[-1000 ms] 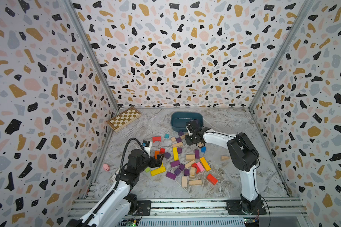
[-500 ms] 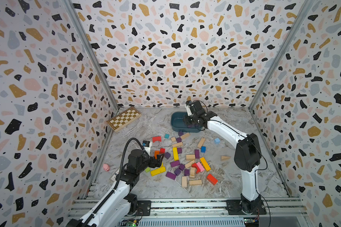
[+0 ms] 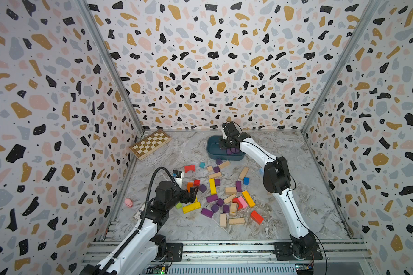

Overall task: Pick purple bricks into the storage bin
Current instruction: Place the building block in the storage box.

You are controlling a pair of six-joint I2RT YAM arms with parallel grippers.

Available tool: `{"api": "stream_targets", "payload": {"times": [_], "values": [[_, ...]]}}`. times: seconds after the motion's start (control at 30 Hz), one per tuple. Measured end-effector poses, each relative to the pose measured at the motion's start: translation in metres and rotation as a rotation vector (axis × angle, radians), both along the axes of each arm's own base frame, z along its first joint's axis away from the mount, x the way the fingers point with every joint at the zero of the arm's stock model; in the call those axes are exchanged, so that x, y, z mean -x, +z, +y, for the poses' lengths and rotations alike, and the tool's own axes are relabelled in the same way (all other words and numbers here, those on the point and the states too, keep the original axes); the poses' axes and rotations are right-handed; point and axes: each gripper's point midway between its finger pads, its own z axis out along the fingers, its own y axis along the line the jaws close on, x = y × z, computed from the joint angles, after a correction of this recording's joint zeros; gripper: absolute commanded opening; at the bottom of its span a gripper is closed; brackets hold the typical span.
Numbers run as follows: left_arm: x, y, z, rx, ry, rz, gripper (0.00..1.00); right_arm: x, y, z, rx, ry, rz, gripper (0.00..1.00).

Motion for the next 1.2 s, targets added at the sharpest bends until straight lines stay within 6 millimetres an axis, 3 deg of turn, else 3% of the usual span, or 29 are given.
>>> {"api": "stream_targets", "payload": {"times": [0.37, 0.57, 0.93, 1.2], "values": [[0.0, -0.004, 0.0, -0.006, 0.003, 0.015, 0.99, -0.015, -0.036, 0.0, -0.034, -0.029, 0.045, 0.14], [0.0, -0.006, 0.001, -0.008, 0.003, 0.021, 0.99, -0.017, -0.038, -0.004, -0.025, -0.042, 0.042, 0.15], [0.0, -0.006, 0.0, -0.008, 0.003, 0.021, 0.99, -0.022, -0.038, -0.012, 0.023, -0.048, 0.011, 0.31], [0.0, -0.006, 0.0, -0.007, 0.004, 0.022, 0.99, -0.025, -0.035, -0.01, 0.027, -0.028, -0.012, 0.57]]}}
